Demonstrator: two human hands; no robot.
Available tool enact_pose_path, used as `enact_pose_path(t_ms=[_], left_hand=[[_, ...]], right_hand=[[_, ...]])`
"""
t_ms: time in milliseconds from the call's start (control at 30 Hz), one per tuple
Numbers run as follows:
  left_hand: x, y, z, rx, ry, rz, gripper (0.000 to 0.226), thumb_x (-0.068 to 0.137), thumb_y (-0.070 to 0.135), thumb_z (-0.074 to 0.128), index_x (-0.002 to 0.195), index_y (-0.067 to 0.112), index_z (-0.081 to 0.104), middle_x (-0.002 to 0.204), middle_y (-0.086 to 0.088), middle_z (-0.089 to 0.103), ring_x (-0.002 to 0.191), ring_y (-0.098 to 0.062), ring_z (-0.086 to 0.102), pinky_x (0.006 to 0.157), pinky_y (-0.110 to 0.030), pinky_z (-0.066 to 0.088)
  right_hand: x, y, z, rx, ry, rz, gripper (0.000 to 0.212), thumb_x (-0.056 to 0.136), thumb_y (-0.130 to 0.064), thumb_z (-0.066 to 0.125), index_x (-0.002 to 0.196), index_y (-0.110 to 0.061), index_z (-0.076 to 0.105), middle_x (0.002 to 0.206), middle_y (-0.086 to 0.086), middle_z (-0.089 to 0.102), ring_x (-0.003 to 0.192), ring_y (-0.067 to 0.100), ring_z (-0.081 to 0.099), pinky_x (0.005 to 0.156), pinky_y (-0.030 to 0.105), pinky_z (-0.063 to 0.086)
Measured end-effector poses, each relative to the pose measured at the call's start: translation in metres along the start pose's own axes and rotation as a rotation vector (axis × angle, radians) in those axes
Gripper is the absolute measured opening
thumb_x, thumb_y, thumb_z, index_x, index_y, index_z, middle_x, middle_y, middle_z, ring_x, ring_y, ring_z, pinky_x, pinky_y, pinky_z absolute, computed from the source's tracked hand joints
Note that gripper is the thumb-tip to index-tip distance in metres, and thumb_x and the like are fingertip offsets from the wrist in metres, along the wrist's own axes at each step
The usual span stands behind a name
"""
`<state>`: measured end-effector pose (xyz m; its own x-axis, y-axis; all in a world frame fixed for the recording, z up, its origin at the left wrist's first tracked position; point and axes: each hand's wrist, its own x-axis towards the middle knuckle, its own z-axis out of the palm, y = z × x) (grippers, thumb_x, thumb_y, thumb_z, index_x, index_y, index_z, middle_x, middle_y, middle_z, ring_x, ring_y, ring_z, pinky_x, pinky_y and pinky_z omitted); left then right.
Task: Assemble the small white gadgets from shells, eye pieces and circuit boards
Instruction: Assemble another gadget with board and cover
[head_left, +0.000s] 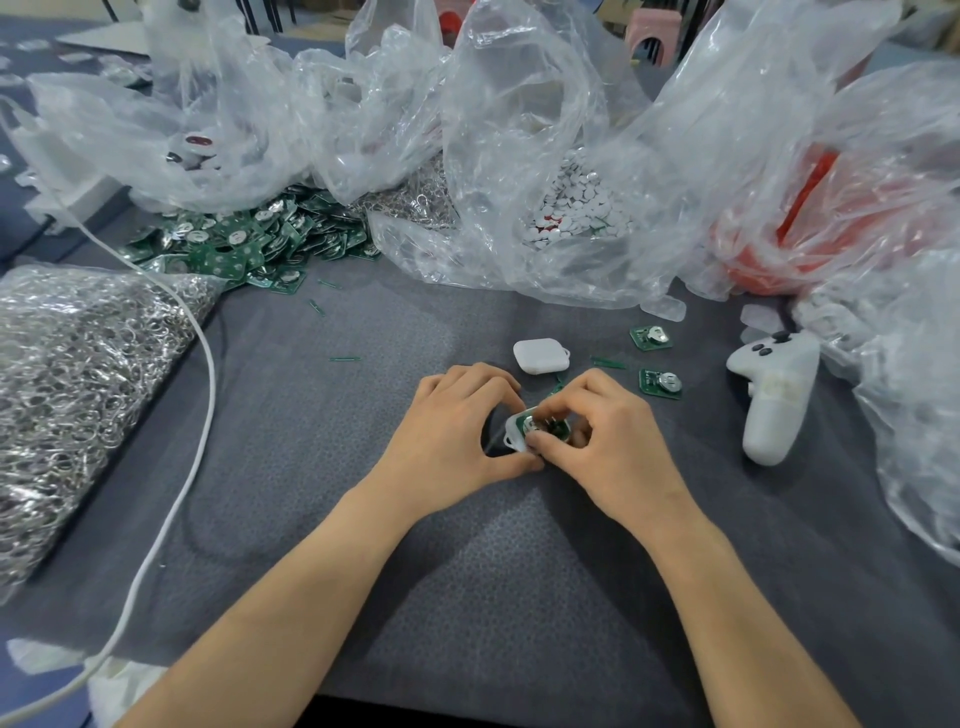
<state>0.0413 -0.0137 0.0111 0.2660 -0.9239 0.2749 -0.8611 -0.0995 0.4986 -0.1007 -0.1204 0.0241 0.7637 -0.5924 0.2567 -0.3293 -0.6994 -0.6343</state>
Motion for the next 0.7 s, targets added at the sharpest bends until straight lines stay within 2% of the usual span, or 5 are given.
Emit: enact_pose_path(t_ms=[100, 400, 567, 700], left_hand=[[0.0001, 0.0012, 0.0004, 0.01, 0.003, -0.003, 0.047, 0.069, 0.062, 0.061, 0.098, 0.025, 0.062, 0.112, 0.014, 0.056, 0.109, -0.007, 0.048, 0.095, -0.03, 0.031], [0.0009, 0.0042, 0.0008, 0.006, -0.001, -0.005, 0.043, 0.07, 0.056, 0.065, 0.096, 0.022, 0.061, 0.11, 0.013, 0.057, 0.108, -0.008, 0.049, 0.093, -0.028, 0.029], [0.0006, 0.0032, 0.0009, 0.006, -0.005, -0.006, 0.041, 0.071, 0.053, 0.072, 0.095, 0.022, 0.061, 0.11, 0.013, 0.057, 0.107, -0.007, 0.049, 0.094, -0.028, 0.029], [0.0009, 0.0024, 0.0019, 0.009, -0.013, -0.006, 0.044, 0.07, 0.056, 0.069, 0.095, 0.022, 0.06, 0.109, 0.014, 0.057, 0.106, -0.006, 0.049, 0.093, -0.025, 0.028]], right_hand=[[0.0, -0.0001, -0.0003, -0.012, -0.002, 0.006, 0.017, 0.072, -0.018, 0.081, 0.085, -0.018, 0.07, 0.085, -0.013, 0.05, 0.062, -0.003, 0.046, 0.061, 0.01, 0.034], [0.0013, -0.0023, 0.0004, -0.014, -0.006, 0.037, 0.015, 0.072, -0.017, 0.079, 0.079, -0.016, 0.065, 0.075, -0.016, 0.047, 0.063, -0.003, 0.048, 0.06, 0.012, 0.036], [0.0034, -0.0045, 0.0031, -0.02, -0.006, 0.084, 0.021, 0.072, -0.018, 0.077, 0.071, -0.02, 0.057, 0.074, -0.013, 0.05, 0.066, 0.005, 0.05, 0.064, 0.034, 0.047], [0.0051, -0.0041, 0.0022, -0.016, -0.036, 0.103, 0.022, 0.073, -0.02, 0.077, 0.069, -0.022, 0.055, 0.074, -0.012, 0.051, 0.069, 0.011, 0.052, 0.067, 0.038, 0.048]])
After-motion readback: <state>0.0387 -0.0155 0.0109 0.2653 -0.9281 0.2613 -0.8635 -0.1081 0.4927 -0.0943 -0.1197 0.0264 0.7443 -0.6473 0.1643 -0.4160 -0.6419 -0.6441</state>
